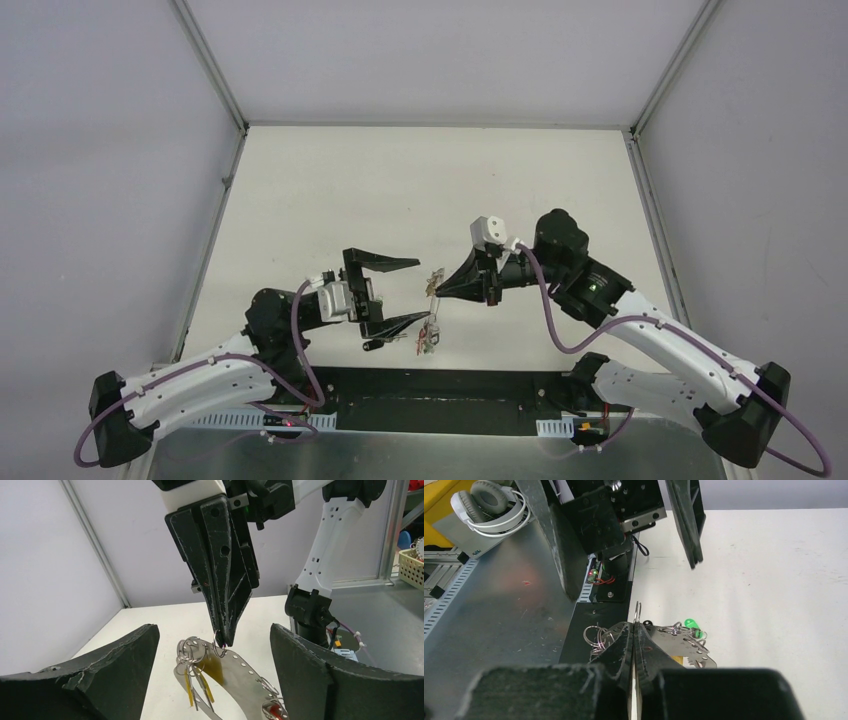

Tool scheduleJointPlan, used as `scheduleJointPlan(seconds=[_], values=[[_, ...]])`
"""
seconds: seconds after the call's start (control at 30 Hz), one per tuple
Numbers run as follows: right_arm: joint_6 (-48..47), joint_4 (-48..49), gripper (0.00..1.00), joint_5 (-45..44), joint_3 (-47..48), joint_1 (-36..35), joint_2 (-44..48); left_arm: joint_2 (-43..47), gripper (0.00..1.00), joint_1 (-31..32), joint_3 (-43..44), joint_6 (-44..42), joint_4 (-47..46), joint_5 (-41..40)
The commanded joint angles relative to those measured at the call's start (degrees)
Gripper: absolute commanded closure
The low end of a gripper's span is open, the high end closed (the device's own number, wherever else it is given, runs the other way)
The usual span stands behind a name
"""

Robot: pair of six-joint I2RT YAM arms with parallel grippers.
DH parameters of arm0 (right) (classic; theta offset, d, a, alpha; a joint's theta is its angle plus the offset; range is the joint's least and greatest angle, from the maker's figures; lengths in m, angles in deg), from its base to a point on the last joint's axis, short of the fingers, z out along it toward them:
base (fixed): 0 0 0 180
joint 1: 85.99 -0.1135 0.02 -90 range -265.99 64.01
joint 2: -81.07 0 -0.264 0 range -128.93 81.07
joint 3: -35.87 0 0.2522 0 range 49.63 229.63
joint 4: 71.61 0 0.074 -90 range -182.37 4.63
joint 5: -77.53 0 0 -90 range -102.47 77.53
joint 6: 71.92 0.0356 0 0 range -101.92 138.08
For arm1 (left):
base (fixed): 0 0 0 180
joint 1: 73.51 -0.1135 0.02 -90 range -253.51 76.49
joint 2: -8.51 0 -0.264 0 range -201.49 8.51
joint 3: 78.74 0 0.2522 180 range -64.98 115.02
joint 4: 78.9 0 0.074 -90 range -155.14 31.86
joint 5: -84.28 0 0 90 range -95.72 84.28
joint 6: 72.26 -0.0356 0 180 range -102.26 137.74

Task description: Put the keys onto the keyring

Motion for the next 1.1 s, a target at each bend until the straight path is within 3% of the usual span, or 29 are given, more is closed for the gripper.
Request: scheduleJointPlan(seconds=[0.0,0.5,1.07], values=[[-1.6,3.8,1.00,0.3,-0.9,-0.3,3.0,3.4,0.14,0.5,2.2,-0.8,3.3,-1.6],[-21.1,9.4,1.00,5.1,-10.9,-0.3,16.5,12.6,0.14,0.5,0.3,-0.5,11.2,-3.6],[-31.4,7.0,1.00,8.6,-11.7,-0.3,17.6,12.0,0.14,0.5,1.0,0.1,14.9,-3.7]])
